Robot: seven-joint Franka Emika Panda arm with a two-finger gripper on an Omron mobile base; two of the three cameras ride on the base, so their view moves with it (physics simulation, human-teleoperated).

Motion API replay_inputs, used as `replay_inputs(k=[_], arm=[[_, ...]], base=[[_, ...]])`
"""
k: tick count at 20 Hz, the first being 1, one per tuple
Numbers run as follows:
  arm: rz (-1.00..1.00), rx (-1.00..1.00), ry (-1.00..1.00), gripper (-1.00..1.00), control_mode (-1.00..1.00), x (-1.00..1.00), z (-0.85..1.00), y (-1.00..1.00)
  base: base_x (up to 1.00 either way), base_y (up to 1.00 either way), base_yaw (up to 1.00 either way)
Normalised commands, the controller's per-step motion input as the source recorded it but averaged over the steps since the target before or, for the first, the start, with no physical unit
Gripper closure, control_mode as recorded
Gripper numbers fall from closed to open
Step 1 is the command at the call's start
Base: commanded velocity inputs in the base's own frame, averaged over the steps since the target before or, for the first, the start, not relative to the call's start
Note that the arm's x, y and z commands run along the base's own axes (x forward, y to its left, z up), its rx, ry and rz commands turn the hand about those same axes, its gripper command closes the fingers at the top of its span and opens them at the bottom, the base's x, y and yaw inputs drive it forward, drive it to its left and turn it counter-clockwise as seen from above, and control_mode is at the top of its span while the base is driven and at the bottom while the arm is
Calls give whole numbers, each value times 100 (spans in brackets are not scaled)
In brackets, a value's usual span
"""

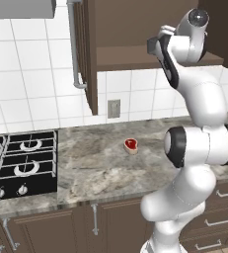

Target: Retrieve the tupperware from the cabinet, then place the raw meat into the tupperware to avoid contamination.

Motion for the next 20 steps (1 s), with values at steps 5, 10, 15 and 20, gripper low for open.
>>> replay_inputs(k=[5, 10, 15, 20], arm=[[-1, 0, 1, -100, -100, 29, -4, -1], [-1, 1, 6, -100, -100, 24, -21, -3], [-1, 1, 9, -100, -100, 22, -32, -8], [-1, 0, 5, 100, -100, 17, -17, -4]], base=[[0, 0, 0], [0, 0, 0], [0, 0, 0], [0, 0, 0]])
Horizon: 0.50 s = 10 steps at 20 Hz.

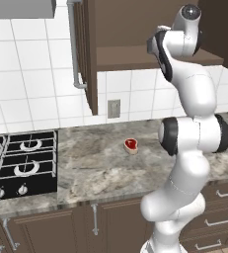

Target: Retrieve the tupperware from the cabinet, then place the raw meat into the tupperware to avoid contamination.

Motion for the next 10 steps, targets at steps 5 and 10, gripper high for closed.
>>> replay_inputs(k=[5, 10], arm=[[0, 0, 0, 100, -100, 5, -17, -3], [0, 0, -15, 100, -100, 0, -46, 0]], base=[[0, 0, 0], [0, 0, 0]])
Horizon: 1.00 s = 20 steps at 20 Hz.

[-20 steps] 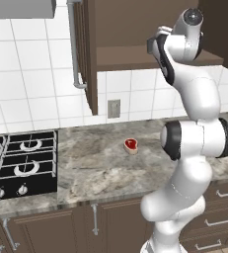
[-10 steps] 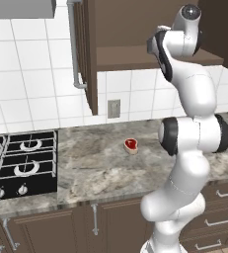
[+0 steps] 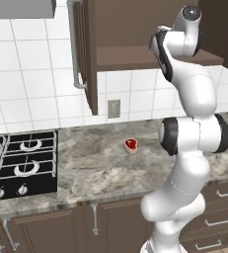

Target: Retrieve the tupperware from the cabinet, then place the raw meat into the tupperware to avoid contamination.

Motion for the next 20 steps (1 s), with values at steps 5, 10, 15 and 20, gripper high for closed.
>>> replay_inputs(k=[5, 10, 15, 20], arm=[[2, 0, -23, 100, -100, 1, -27, 0], [1, 1, -18, 100, -100, -4, 6, 0], [0, 7, 1, 100, -100, -12, 57, 0], [4, 9, 1, 100, -100, -23, 81, 0]], base=[[0, 0, 0], [0, 0, 0], [0, 0, 0], [0, 0, 0]])
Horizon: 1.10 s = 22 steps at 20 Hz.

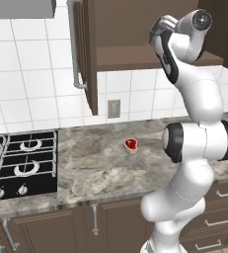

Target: Retrieve the tupperware from the cabinet, then place the raw meat into the tupperware to avoid contamination.

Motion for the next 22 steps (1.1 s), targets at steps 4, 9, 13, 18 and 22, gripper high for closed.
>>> replay_inputs(k=[4, 9, 13, 18, 22], arm=[[9, 5, -5, 100, -100, -46, 53, 0], [11, 4, -12, 100, -100, -75, 3, 0], [11, 4, -14, 100, -100, -99, 0, 0], [10, 2, -12, 100, -100, -100, 2, 10], [7, 0, -11, 100, -100, -100, 0, 26]], base=[[0, 0, 0], [0, 0, 0], [0, 0, 0], [0, 0, 0], [0, 0, 0]])
